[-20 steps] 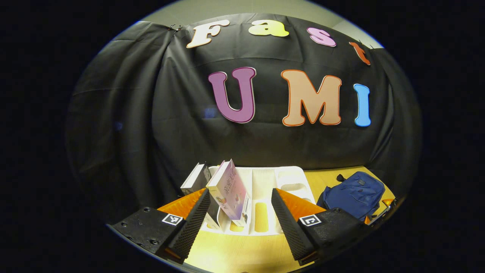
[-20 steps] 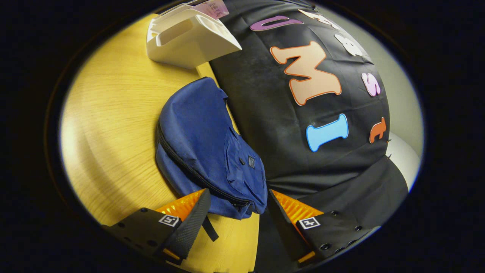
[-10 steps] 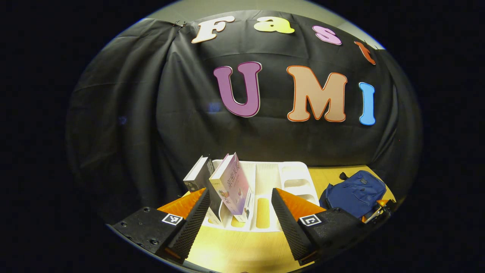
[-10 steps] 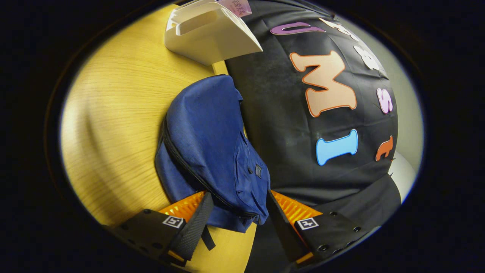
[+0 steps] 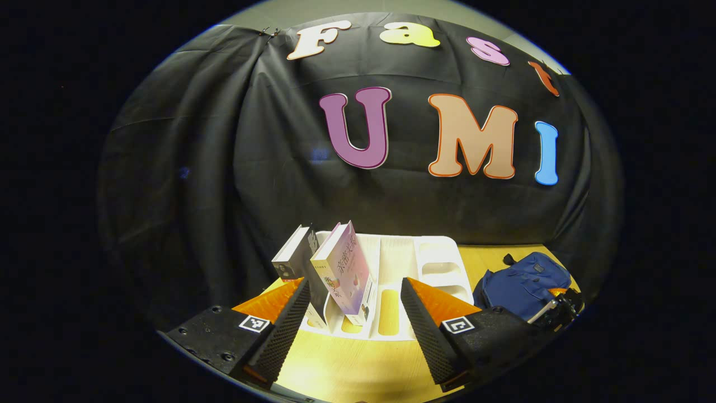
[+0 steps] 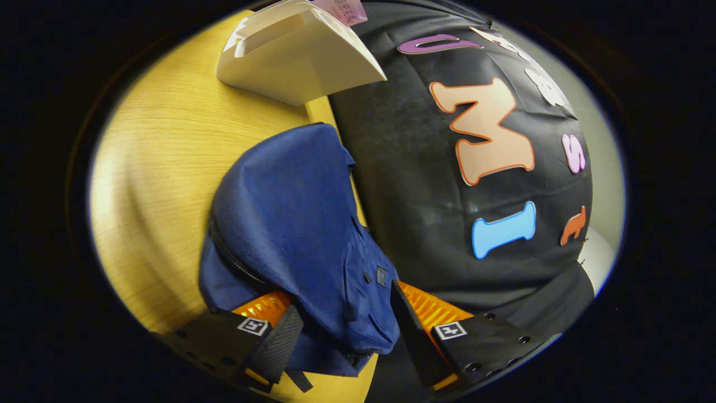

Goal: Open the schoolbag, grab two books from the bookshelf and put them into the schoolbag.

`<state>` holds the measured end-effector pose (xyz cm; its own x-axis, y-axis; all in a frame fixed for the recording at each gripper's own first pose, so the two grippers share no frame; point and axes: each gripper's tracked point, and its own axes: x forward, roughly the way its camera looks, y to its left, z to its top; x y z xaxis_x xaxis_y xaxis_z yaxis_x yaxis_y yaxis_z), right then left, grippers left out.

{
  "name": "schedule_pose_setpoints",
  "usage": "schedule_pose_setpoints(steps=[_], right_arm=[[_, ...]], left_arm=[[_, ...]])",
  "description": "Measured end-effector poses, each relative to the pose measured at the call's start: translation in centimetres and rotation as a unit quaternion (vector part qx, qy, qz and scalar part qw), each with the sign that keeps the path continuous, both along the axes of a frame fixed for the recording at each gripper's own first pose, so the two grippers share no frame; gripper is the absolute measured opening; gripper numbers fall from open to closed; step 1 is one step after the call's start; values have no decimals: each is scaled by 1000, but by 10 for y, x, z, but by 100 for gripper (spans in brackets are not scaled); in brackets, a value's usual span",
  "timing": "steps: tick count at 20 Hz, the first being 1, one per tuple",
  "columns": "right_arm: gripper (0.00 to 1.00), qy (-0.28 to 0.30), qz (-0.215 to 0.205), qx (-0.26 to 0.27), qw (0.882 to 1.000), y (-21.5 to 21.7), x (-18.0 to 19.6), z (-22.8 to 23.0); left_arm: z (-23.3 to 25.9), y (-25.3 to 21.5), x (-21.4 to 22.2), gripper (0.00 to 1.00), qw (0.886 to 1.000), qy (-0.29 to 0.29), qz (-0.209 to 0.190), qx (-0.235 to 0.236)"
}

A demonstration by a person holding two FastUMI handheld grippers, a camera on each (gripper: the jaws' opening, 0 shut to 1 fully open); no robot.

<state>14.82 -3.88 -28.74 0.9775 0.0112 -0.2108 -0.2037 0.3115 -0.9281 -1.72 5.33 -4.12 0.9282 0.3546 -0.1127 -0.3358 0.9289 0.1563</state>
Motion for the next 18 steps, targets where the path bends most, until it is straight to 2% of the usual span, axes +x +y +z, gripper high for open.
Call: schedule_pose_setpoints(steps=[1,5,6,9,11,13,14,18], right_arm=[[93,3,3,0,1000,4,2,-2],[44,28,-3,-2,1000,12,7,-20],[47,28,-5,-4,1000,13,7,-20],[11,10,-3,-16,1000,13,9,-13],[7,7,-4,-14,1000,11,8,-10],[9,-1,-6,-11,1000,10,7,-1],[7,-6,-8,-10,1000,10,8,5],[7,-20,-27,22,999,4,11,31]], left_arm=[[1,1,0,95,1000,1,1,0],[-1,4,-1,95,1000,4,7,0],[-2,6,0,95,1000,5,9,0],[-2,10,-1,95,1000,8,13,-1],[-2,13,0,95,1000,9,17,1],[-2,17,1,95,1000,11,20,2],[0,19,1,95,1000,12,21,2],[2,29,4,96,1000,9,25,-12]])
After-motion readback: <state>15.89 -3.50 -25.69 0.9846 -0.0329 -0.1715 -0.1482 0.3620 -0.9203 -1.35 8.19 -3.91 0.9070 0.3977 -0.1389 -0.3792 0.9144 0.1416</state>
